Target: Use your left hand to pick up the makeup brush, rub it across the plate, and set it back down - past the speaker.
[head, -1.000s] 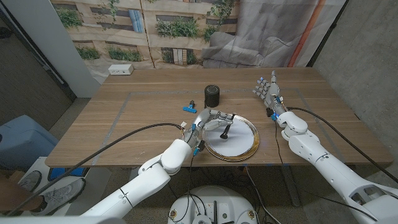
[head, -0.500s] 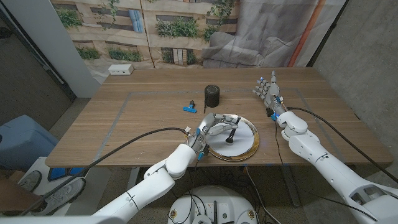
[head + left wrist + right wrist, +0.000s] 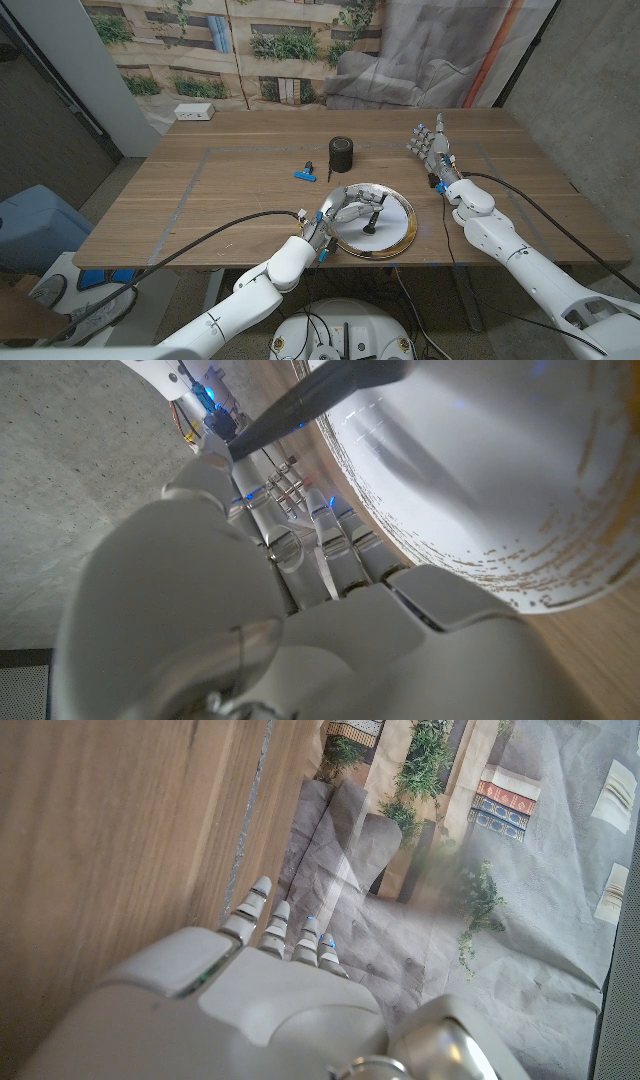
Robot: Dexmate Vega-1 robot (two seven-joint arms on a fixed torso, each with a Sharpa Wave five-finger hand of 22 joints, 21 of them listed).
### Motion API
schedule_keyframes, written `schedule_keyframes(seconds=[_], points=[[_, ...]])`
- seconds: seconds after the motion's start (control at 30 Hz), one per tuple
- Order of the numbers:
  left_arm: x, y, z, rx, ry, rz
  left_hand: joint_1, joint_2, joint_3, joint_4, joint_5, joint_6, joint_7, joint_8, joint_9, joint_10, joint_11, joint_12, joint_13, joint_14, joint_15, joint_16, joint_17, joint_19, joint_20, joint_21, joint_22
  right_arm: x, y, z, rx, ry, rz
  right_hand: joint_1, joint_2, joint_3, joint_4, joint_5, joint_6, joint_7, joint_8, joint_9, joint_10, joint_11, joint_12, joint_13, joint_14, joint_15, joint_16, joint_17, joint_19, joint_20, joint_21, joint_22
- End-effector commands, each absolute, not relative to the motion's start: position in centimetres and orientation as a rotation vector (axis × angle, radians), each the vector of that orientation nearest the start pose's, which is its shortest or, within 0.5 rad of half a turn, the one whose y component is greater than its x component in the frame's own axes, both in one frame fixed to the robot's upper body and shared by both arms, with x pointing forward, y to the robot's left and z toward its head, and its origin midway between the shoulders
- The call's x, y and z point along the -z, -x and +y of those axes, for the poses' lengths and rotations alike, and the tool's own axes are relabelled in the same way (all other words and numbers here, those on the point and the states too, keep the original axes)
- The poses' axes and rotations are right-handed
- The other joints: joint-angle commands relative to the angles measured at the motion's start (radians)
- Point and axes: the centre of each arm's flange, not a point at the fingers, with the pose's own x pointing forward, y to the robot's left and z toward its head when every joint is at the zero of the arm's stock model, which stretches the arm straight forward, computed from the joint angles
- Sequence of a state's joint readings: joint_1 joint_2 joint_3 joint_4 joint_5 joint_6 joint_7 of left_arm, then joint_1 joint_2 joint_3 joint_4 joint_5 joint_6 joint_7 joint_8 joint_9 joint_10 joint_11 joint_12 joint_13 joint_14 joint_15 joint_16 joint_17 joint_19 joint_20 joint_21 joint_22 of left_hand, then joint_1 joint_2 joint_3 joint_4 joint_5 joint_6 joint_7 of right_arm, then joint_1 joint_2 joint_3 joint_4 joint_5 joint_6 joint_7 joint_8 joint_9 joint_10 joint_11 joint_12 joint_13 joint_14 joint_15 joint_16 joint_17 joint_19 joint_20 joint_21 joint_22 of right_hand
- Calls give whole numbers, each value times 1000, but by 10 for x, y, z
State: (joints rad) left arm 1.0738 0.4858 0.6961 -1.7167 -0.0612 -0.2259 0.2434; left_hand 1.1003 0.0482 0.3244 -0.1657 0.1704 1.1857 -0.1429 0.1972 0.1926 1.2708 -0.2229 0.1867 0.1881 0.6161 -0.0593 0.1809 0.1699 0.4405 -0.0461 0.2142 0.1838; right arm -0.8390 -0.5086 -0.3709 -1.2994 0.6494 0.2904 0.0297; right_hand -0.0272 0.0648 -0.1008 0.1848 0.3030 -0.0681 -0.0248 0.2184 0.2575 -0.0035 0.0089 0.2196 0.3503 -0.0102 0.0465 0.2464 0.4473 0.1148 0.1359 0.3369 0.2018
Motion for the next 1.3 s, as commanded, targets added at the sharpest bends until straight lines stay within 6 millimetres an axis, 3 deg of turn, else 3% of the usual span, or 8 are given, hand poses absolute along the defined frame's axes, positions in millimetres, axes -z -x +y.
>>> schedule_keyframes(seconds=[0.03,1.3], points=[[137,-537,73,429,-385,-664,3,7,-5,1,4,-1,0,5,2,2,-3,7,3,-5,-165,0,2,-3,-61,-3,1,27,-653,-290,-207,-42,-594,5,100,0,5,4,-9,1,5,2,-5,4,7,3,0,10,3,5,3,7,5,6],[131,-548,83,380,-390,-681,7,14,-14,0,4,-3,2,7,2,-3,-3,8,3,-3,-165,3,3,-5,-58,-2,0,27,-653,-290,-207,-42,-594,5,100,0,5,4,-8,-1,5,2,-3,1,8,3,1,11,3,5,2,6,5,6]])
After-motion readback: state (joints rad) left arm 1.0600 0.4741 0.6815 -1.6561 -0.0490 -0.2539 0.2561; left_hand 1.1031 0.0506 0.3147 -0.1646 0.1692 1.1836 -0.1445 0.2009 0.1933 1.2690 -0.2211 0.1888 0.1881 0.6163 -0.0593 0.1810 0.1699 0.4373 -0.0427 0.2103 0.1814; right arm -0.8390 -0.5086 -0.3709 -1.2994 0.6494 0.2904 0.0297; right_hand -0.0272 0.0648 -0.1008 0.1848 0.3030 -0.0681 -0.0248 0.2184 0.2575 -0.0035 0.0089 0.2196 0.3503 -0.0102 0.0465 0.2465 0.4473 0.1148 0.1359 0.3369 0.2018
